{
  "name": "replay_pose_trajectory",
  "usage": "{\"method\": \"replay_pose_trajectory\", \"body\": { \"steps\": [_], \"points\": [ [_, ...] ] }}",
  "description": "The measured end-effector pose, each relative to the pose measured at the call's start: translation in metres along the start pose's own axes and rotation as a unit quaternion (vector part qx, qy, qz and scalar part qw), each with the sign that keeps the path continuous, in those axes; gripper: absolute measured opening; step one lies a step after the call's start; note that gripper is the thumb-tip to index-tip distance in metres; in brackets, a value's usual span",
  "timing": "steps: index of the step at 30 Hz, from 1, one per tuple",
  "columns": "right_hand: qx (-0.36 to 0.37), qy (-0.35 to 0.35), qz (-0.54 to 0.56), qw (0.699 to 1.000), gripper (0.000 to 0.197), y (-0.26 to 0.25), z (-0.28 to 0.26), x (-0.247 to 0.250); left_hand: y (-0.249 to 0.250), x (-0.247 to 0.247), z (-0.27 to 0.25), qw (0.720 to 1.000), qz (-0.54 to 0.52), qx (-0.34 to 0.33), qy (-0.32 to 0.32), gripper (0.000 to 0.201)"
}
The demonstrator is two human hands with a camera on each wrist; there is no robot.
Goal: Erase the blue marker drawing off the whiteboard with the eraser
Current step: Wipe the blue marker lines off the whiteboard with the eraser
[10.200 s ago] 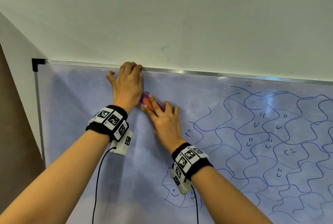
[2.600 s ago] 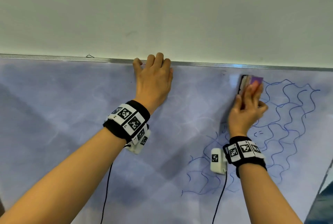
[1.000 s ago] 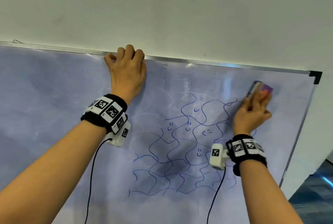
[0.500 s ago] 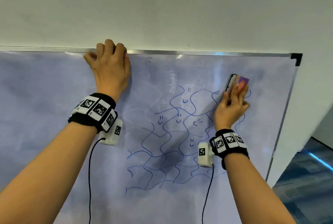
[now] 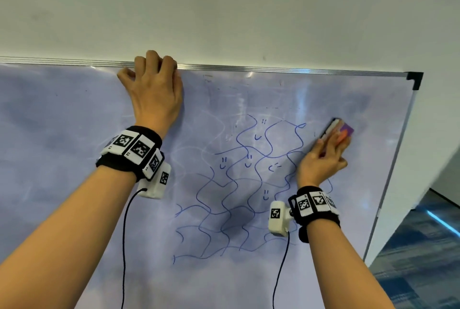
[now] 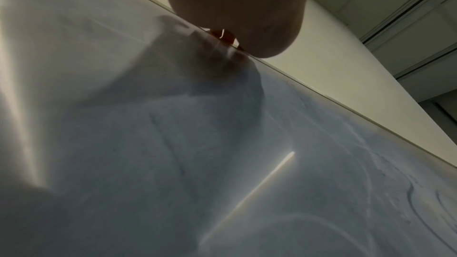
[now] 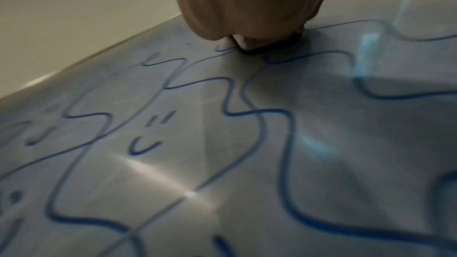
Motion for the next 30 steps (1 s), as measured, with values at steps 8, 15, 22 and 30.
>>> {"method": "replay_pose_trajectory", "body": {
  "steps": [8, 15, 22, 30],
  "points": [
    [-0.211, 0.048, 0.062, 0.974, 0.052, 0.022, 0.008, 0.013, -0.001, -0.001, -0.003, 1.0, -0.015, -0.001, 0.005, 0.018],
    [0.026, -0.032, -0.02, 0.999, 0.045, -0.004, 0.0, -0.002, 0.0, 0.0, -0.002, 1.0, -0.018, 0.001, 0.006, 0.018],
    [-0.303, 0.106, 0.013, 0.947, 0.05, 0.046, 0.012, 0.046, 0.001, 0.002, -0.005, 1.0, -0.02, -0.007, -0.011, 0.018],
    [0.197, -0.128, -0.027, 0.972, 0.044, -0.069, -0.073, -0.032, 0.002, 0.0, -0.006, 1.0, -0.029, 0.012, 0.001, 0.019]
  ]
}}
Point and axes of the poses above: each hand's wrist, its own z-axis towards the middle knuckle, its own x-axis out of the back of the hand, y = z × x, the point moved 5 cm from there along z, towards the middle knuckle, and after that the axes turned 10 degrees about z, right-handed, at the moved point
